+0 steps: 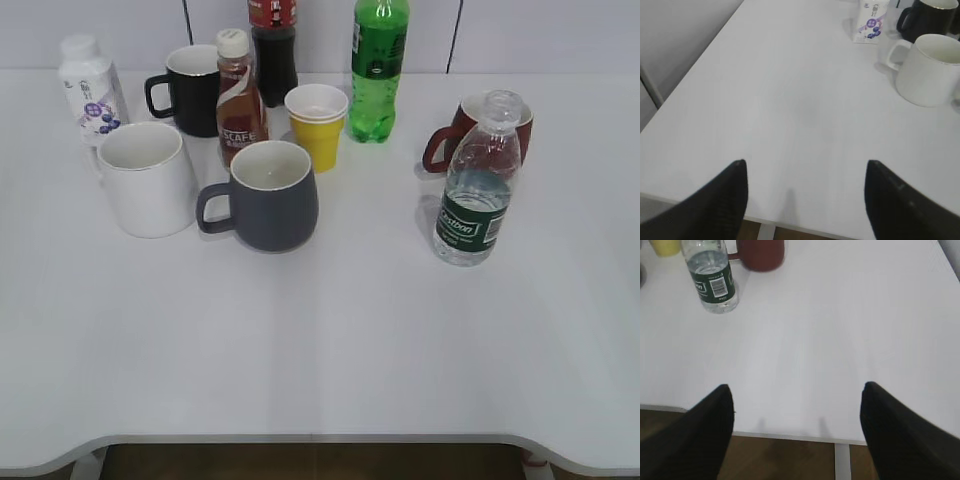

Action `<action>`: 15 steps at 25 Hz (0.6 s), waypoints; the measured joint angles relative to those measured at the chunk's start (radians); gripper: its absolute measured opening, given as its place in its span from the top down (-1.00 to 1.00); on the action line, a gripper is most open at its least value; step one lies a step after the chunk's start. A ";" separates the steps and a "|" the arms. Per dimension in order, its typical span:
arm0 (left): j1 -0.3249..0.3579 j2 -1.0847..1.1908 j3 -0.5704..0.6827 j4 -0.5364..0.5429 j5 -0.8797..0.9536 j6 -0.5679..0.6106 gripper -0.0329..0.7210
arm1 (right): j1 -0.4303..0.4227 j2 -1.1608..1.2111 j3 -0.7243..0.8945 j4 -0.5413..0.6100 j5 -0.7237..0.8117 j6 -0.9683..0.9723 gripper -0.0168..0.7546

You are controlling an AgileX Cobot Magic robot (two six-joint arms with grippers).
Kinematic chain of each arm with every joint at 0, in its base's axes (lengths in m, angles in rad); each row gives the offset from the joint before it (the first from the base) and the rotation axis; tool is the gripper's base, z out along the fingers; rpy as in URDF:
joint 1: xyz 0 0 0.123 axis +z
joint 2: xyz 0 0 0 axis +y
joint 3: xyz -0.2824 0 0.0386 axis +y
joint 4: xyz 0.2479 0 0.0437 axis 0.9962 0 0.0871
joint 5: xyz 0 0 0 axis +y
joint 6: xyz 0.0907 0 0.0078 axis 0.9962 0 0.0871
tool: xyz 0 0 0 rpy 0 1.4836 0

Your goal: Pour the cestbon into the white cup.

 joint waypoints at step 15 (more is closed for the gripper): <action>0.000 0.000 0.001 -0.002 0.001 0.000 -0.54 | -0.046 -0.002 0.000 0.002 0.000 0.000 -0.58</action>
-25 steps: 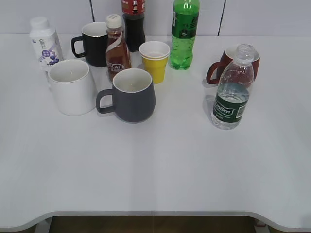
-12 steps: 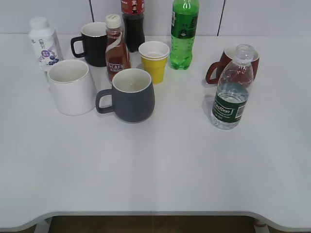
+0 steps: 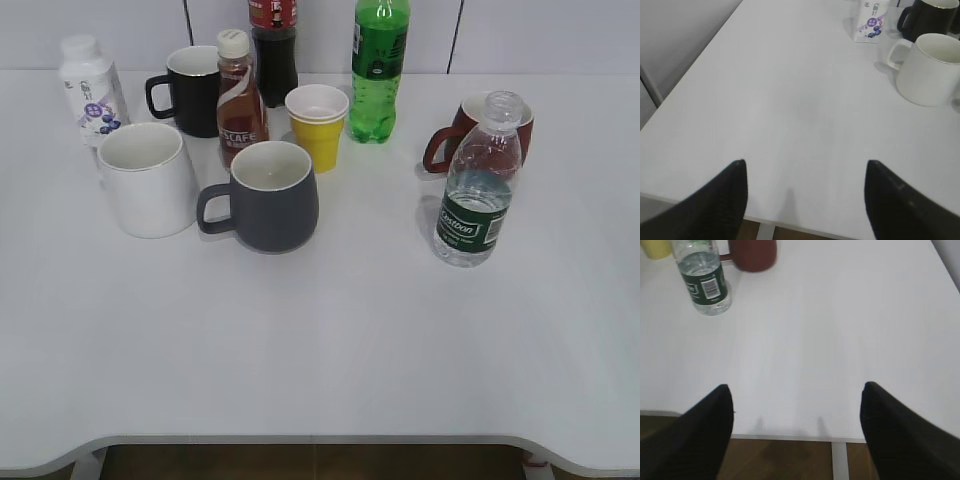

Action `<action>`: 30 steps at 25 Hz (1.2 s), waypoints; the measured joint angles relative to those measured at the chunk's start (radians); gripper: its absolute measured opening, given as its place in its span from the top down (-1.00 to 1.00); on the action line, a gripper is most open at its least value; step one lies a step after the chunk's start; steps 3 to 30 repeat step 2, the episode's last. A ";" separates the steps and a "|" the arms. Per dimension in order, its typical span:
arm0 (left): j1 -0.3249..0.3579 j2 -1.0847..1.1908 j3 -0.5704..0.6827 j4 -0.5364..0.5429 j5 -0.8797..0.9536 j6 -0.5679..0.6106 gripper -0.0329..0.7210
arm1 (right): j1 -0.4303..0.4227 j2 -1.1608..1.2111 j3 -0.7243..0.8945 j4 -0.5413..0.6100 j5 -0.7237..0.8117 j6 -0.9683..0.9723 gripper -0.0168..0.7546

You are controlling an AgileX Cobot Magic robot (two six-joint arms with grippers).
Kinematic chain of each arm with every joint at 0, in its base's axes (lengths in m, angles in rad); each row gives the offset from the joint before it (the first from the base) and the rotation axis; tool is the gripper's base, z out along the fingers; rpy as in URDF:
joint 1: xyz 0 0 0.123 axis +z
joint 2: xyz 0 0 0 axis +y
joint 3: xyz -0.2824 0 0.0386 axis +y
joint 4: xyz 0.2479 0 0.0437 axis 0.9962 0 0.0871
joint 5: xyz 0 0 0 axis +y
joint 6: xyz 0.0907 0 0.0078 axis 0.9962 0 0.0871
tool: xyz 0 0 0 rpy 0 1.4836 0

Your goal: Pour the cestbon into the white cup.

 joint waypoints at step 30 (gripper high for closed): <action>0.000 0.000 0.000 0.000 0.000 0.000 -0.54 | -0.012 0.000 0.000 0.000 0.000 0.000 -0.58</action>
